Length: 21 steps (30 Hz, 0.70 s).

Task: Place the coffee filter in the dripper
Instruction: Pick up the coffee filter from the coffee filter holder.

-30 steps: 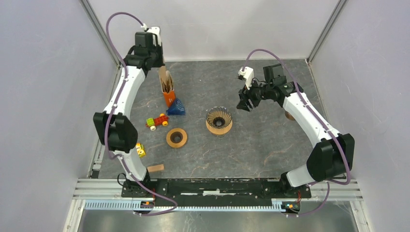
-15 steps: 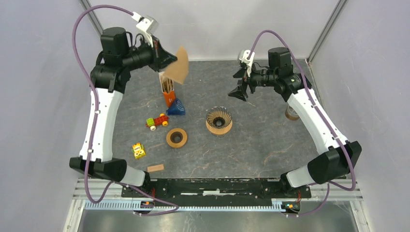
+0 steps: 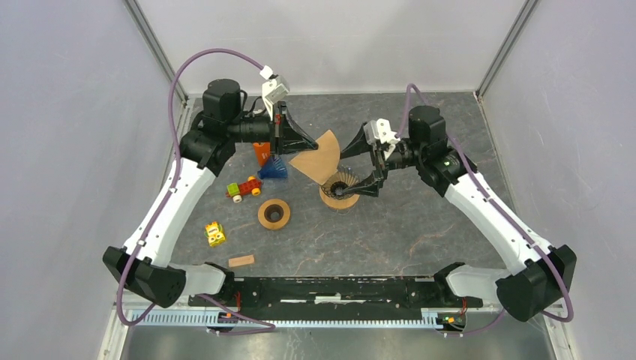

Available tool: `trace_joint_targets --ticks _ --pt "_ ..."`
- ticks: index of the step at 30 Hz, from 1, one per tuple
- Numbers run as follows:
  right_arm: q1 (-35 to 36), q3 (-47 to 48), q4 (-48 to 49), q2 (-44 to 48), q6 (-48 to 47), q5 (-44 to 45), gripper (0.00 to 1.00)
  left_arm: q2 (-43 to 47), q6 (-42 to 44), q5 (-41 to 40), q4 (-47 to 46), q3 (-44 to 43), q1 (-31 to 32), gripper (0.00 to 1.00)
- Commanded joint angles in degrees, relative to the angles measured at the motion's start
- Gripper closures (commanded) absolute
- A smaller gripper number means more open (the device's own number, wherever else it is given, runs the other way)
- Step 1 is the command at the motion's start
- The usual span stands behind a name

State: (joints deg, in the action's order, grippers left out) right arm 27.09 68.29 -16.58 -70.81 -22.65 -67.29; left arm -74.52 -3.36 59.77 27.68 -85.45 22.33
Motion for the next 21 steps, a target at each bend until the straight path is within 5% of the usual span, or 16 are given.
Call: trace_joint_targets --ticks 1,5,6,9,11,13,15,18,21 --pt "1.0 -4.8 15.0 0.2 11.6 -5.9 0.13 0.7 -7.1 4.1 -11.1 2.7 1.3 0.98" --pt "1.3 -8.9 35.7 -1.5 31.1 -6.6 0.31 0.4 -6.2 3.7 -11.4 4.1 2.2 0.98" --pt "1.3 -9.9 40.2 -2.1 35.1 -12.9 0.38 0.4 -5.8 3.7 -11.4 4.4 2.3 0.98" --pt "1.3 -13.1 54.8 -2.9 47.6 -6.4 0.65 0.8 -4.4 3.0 -11.3 5.3 2.4 0.98" --pt "1.3 -14.2 58.3 -2.7 51.1 -5.1 0.84 0.6 -3.2 2.8 -10.8 5.6 2.4 0.98" --pt "1.3 -14.2 56.3 -2.1 50.6 -2.6 0.92 0.4 -1.9 1.9 -10.0 5.6 2.3 0.98" --pt "1.3 -13.8 52.3 -1.4 48.7 0.4 1.0 0.1 -0.8 1.0 -9.6 5.6 1.9 0.8" --pt "1.3 -11.8 43.3 -0.9 43.8 3.9 1.0 -0.4 -1.6 1.9 -10.8 6.2 1.5 0.46" --pt "1.3 -10.9 39.5 -0.6 41.6 5.9 1.0 0.1 -5.5 3.7 -15.5 8.5 1.5 0.23"
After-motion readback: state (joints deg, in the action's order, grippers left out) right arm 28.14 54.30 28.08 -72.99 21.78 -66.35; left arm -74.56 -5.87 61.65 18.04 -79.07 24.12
